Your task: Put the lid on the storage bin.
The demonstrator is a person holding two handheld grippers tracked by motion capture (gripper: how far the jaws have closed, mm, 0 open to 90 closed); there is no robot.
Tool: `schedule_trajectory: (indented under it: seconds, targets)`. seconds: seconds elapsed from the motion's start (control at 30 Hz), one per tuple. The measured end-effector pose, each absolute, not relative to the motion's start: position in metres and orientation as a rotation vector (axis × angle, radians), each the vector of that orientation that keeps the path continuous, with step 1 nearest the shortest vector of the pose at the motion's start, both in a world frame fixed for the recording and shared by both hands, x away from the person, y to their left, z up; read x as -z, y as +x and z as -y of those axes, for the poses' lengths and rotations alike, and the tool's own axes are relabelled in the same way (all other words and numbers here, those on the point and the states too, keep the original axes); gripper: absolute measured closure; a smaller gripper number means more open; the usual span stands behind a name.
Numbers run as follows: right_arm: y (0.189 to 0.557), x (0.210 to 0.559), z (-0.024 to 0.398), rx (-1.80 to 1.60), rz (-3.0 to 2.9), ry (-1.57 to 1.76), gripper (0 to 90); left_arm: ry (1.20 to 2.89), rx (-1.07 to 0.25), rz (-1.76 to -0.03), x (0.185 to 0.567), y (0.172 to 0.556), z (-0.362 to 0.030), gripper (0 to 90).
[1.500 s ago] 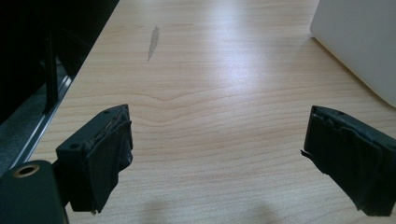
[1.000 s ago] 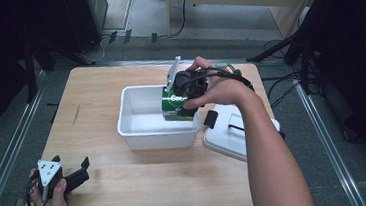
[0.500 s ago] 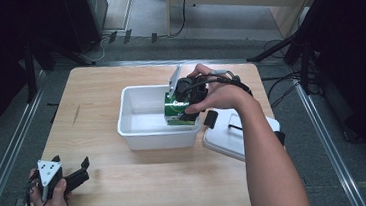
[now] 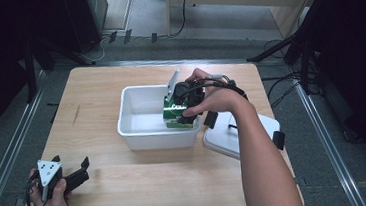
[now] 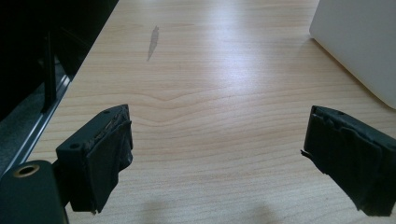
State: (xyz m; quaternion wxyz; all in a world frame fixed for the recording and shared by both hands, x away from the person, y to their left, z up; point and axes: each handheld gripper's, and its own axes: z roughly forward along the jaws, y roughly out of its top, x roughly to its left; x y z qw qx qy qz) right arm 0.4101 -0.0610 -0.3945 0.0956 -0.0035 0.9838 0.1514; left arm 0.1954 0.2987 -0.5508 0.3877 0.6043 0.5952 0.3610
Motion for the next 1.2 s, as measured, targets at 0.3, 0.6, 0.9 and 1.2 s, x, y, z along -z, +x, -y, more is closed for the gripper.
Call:
schedule_trajectory:
  seconds: [0.3,0.6,0.9,1.2]
  targets:
    - [0.415,0.410,0.060,-0.428,-2.942,0.013,15.8,1.537,-0.921,-1.512,0.551,0.195,-0.298,8.3]
    - [0.418,0.420,0.055,-0.396,-2.962,0.043,15.6,1.539,-0.921,-1.513,0.551,0.196,-0.298,8.3]
    - [0.421,0.427,0.047,-0.316,-2.987,0.097,15.5,1.538,-0.919,-1.513,0.551,0.195,-0.299,8.3]
    - [0.425,0.435,0.042,-0.264,-3.041,0.147,15.2,1.538,-0.918,-1.513,0.551,0.195,-0.299,8.3]
